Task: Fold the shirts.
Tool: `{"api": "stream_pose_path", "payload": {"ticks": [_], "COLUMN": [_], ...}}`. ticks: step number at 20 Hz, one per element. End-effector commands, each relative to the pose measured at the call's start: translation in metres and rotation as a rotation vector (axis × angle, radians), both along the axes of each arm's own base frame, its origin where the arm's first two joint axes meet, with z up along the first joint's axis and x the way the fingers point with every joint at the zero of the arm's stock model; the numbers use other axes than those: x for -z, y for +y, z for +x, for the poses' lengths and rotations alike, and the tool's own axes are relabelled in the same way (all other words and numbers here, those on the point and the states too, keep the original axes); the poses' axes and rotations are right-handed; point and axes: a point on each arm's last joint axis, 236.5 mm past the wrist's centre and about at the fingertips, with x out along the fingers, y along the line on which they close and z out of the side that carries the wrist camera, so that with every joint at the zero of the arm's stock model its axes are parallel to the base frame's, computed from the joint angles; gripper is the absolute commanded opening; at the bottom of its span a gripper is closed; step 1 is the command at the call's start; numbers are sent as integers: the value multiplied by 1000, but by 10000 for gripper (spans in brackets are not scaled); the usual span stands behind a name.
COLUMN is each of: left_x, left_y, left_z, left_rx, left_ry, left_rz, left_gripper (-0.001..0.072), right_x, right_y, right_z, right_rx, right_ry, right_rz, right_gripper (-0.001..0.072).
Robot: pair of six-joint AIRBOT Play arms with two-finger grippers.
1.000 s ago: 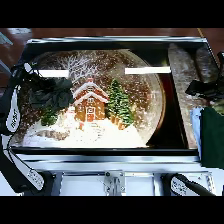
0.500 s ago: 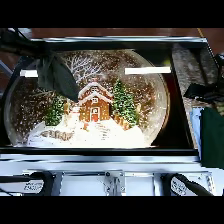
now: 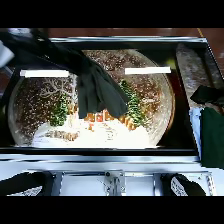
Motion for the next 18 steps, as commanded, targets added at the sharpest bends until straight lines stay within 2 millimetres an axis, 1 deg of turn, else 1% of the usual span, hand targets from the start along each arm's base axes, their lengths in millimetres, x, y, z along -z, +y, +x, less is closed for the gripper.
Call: {"api": "stream_pose_path", "payload": {"ticks": [1, 2, 3, 4, 5, 6, 7, 8, 9, 10, 11, 13, 15, 17, 18], "left_x": [86, 118, 152, 179, 202, 222, 237, 245, 244, 239, 233, 214, 196, 185, 186], "left_y": [-56, -68, -81, -95, -108, -118, -122, -122, -117, -106, -87, -46, -6, 35, 51], "left_z": [-24, -28, -37, -47, -57, -63, -64, -63, -58, -48, -35, -17, -6, 4, 8], "left_rx": [69, 75, 93, 112, 128, 152, 149, 155, 166, 150, 89, 65, 44, 3, -30], "left_ry": [147, 203, 275, 349, 415, 463, 507, 535, 538, 542, 578, 627, 662, 664, 678], "left_rz": [56, 76, 89, 84, 72, 75, 73, 68, 61, 54, 43, 36, 12, 12, 7], "left_gripper": [39, 39, 39, 39, 40, 85, 96, 97, 106, 542, 708, 717, 716, 715, 715], "right_x": [-8, -6, -2, 5, 14, 26, 38, 52, 66, 79, 91, 105, 110, 111, 112], "right_y": [17, 22, 26, 29, 32, 36, 42, 47, 51, 54, 57, 60, 67, 75, 76], "right_z": [-15, -16, -17, -20, -23, -27, -31, -34, -37, -38, -39, -38, -34, -32, -31], "right_rx": [-23, -31, -36, -40, -44, -47, -51, -50, -45, -38, -29, -15, -16, -29, -29], "right_ry": [7, 14, 25, 48, 75, 106, 139, 166, 189, 208, 219, 221, 203, 190, 187], "right_rz": [53, 75, 91, 105, 122, 145, 174, 203, 229, 249, 267, 290, 325, 358, 366], "right_gripper": [682, 683, 683, 682, 682, 682, 683, 683, 683, 683, 683, 683, 683, 683, 683]}}
